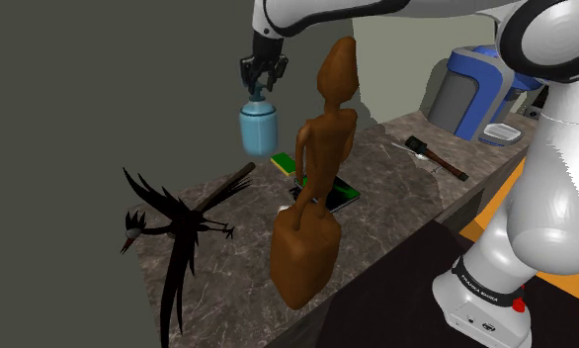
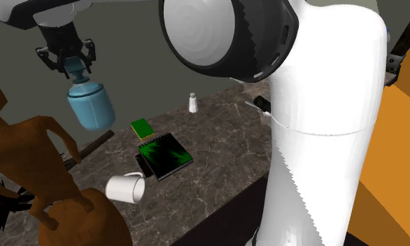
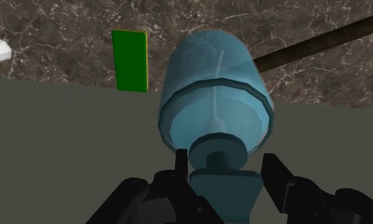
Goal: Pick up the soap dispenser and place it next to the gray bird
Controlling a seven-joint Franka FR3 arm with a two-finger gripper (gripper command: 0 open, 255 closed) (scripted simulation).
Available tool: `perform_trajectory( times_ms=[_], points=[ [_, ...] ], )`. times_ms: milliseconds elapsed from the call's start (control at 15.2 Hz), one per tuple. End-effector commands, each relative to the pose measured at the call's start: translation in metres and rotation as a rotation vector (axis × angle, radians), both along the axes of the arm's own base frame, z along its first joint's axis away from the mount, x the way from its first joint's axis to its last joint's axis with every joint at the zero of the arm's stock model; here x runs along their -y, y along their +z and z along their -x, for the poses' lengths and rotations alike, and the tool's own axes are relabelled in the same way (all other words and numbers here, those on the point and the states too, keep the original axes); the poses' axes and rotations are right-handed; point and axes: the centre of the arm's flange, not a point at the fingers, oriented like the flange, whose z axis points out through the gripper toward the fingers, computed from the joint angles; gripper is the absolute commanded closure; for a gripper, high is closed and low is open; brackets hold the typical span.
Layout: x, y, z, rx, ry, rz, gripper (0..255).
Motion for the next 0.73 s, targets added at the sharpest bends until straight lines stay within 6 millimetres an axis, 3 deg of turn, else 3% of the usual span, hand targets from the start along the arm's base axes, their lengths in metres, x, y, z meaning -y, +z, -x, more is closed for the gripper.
perform_trajectory(
  times_ms=[0,660],
  points=[
    [0.001,-0.01,0.0,0.002,0.0,0.0,255],
    [0.001,-0.063,0.0,0.002,0.0,0.0,255]
  ],
)
